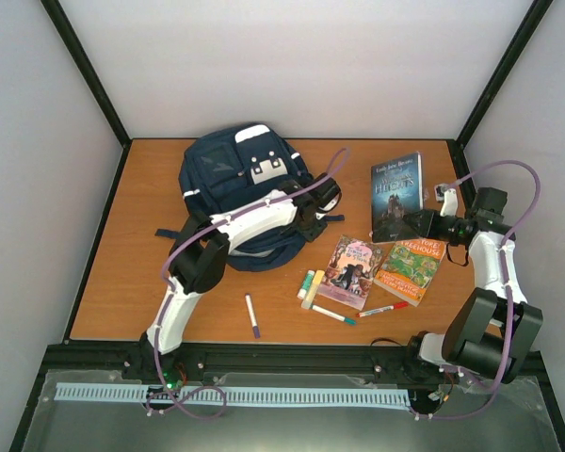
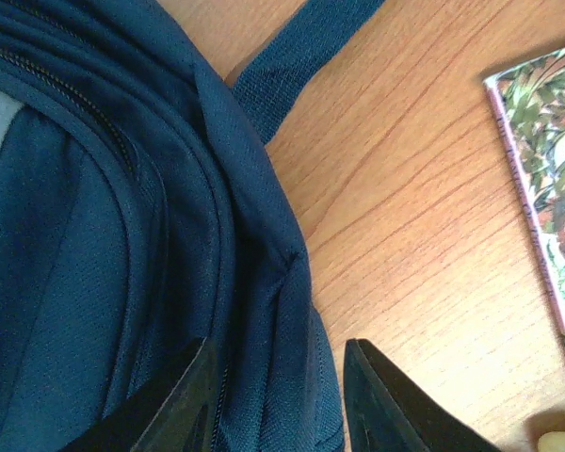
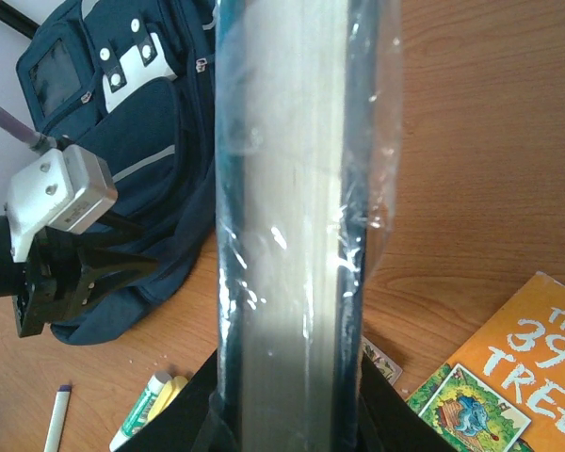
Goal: Pack the student bag
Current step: Place the book in the student bag.
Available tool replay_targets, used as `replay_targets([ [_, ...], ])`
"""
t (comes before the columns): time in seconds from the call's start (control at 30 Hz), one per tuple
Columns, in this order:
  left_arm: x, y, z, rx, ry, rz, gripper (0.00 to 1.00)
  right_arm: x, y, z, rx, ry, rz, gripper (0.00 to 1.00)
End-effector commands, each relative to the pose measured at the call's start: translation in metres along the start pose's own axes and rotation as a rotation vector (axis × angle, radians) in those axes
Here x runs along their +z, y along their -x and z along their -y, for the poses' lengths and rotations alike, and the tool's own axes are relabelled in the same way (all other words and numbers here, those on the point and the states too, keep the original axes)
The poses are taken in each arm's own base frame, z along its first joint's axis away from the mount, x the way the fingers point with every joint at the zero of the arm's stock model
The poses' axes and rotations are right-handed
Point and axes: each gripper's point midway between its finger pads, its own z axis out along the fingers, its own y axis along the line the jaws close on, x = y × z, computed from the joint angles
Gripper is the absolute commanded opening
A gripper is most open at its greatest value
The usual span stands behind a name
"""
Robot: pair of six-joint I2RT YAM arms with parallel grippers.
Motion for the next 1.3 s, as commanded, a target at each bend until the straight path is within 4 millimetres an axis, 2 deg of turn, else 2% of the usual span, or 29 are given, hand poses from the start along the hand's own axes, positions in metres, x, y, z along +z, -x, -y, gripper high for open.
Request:
replay_targets([
  [0.0, 0.002, 0.000, 0.001, 0.051, 0.029, -0.021, 0.39, -0.006, 0.024, -0.011, -0.089, 0.055, 0.077, 0.03],
  [0.1, 0.009, -0.005, -0.002, 0.059, 0.052, -0.040, 0.39, -0.005, 0.024, -0.011, -0.086, 0.060, 0.075, 0.03],
  [0.2, 0.013, -0.007, -0.003, 0.060, 0.062, -0.046, 0.30, -0.005, 0.024, -0.011, -0.083, 0.062, 0.074, 0.03],
  [0.33, 0.014, -0.007, -0.002, 0.059, 0.064, -0.041, 0.26, -0.005, 0.024, -0.010, -0.081, 0.061, 0.074, 0.03],
  [0.53, -0.007, 0.002, 0.006, 0.090, 0.081, 0.014, 0.28, -0.005, 0.024, -0.011, -0.084, 0.062, 0.076, 0.03],
  [0.67, -0.013, 0.002, 0.008, 0.094, 0.077, 0.022, 0.23, -0.005, 0.024, -0.011, -0.082, 0.064, 0.075, 0.03],
  [0.77, -0.007, -0.003, 0.004, 0.109, 0.105, -0.005, 0.20, -0.004, 0.023, -0.011, -0.078, 0.068, 0.073, 0.03],
  [1.0, 0.013, -0.012, 0.001, 0.111, 0.143, -0.065, 0.22, -0.004, 0.023, -0.011, -0.076, 0.068, 0.072, 0.03],
  [1.17, 0.021, -0.014, -0.011, 0.117, 0.225, -0.084, 0.31, -0.004, 0.023, -0.010, -0.074, 0.067, 0.071, 0.03],
  [1.27, 0.024, -0.018, -0.014, 0.126, 0.247, -0.097, 0.28, -0.003, 0.022, -0.010, -0.072, 0.068, 0.071, 0.03],
])
